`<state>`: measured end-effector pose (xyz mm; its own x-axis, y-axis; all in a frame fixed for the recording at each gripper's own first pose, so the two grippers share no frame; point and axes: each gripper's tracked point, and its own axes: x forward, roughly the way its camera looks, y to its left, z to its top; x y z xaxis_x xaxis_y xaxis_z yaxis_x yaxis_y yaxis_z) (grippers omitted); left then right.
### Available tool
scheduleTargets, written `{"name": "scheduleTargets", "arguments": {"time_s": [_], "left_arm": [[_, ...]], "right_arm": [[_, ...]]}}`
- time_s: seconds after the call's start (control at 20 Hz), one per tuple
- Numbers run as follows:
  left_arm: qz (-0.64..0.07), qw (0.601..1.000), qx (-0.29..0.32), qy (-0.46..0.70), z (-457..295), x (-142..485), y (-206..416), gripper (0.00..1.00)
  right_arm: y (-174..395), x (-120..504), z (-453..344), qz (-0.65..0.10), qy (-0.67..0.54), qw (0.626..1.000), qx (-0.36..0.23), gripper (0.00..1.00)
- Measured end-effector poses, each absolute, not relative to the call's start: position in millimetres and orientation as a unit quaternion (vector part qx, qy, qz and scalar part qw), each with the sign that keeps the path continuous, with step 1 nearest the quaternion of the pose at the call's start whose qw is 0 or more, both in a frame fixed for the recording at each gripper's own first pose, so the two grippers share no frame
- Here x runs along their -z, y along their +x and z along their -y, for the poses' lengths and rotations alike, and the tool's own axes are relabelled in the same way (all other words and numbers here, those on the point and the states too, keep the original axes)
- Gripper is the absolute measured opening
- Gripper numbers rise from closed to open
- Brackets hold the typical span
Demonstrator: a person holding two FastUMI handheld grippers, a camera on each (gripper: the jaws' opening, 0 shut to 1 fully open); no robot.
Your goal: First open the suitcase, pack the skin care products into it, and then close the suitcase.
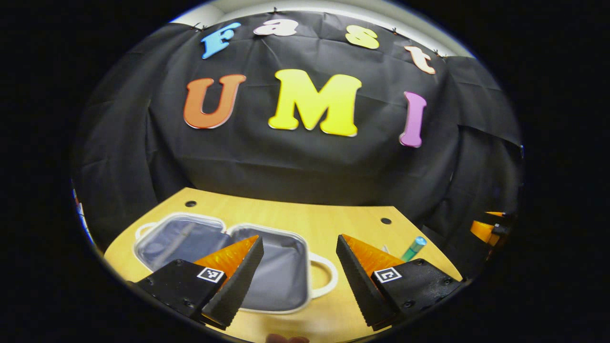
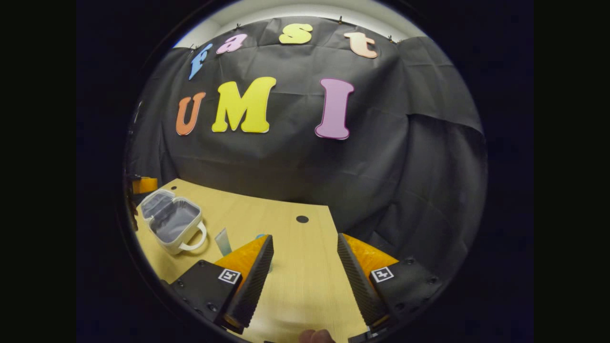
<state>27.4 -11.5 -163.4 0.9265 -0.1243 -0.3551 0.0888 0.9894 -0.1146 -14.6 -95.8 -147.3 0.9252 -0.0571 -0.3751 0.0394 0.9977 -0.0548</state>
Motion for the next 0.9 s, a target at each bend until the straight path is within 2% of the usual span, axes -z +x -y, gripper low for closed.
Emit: {"name": "scheduleTargets", "arguments": {"time_s": [0.2, 0.5, 0.9], "left_arm": [[-0.216, 0.969, 0.113, -0.050, 91.1, 197.3, 21.3, 0.98], [-0.264, 0.950, 0.151, -0.071, 164.1, 266.7, 34.1, 0.98], [-0.311, 0.940, 0.124, -0.066, 172.4, 332.4, 69.2, 0.99]], "right_arm": [[-20.0, 163.0, 113.1, -0.214, -0.029, 0.976, 0.024, 0.80], [-35.0, 181.3, 126.2, -0.244, -0.039, 0.969, 0.011, 0.80], [-47.0, 216.8, 148.8, -0.290, -0.019, 0.957, 0.024, 0.80]]}}
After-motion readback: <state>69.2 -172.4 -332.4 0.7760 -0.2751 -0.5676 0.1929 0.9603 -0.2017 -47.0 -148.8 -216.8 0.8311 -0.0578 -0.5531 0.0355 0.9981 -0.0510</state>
